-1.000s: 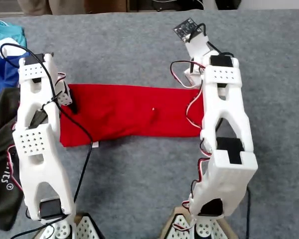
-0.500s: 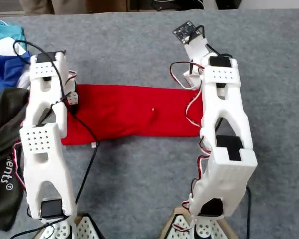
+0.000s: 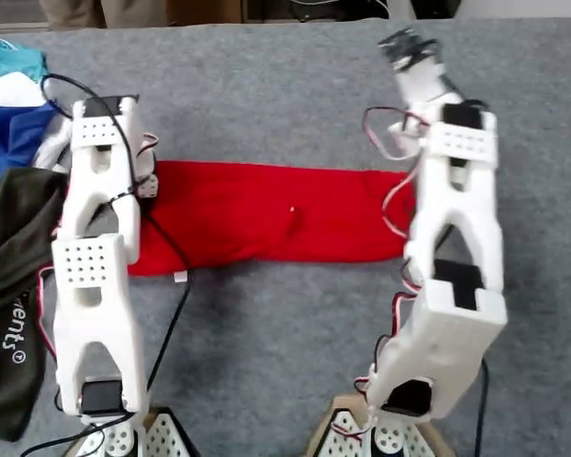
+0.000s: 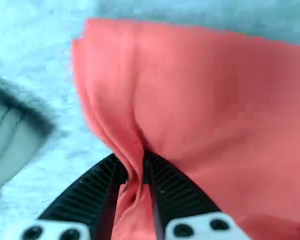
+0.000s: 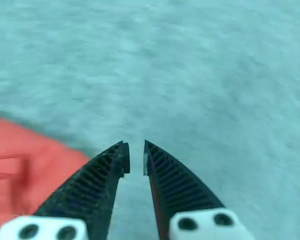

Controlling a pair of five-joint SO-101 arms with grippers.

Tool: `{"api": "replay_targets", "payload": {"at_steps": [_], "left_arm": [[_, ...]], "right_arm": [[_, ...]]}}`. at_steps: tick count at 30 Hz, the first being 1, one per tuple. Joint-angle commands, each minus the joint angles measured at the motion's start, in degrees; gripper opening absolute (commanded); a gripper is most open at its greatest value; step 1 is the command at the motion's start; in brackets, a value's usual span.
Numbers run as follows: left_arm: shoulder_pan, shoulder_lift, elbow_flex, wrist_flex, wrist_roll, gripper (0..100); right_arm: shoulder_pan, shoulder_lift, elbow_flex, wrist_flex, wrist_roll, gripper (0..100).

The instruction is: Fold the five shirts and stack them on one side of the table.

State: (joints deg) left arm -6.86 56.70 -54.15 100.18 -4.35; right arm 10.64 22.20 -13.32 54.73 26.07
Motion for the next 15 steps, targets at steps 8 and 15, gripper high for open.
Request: {"api": "replay_targets", "payload": {"at_steps": [8, 15], "left_arm": [[17.1, -10.9, -3.7, 0.7, 0.0, 2], [27.3, -13.1, -7.9, 0.6, -1.3, 2]], "right_arm": [[17.6, 0.0, -21.1, 8.7, 0.0, 7.6], [21.2, -0.1, -23.3, 8.7, 0.0, 7.6]]}}
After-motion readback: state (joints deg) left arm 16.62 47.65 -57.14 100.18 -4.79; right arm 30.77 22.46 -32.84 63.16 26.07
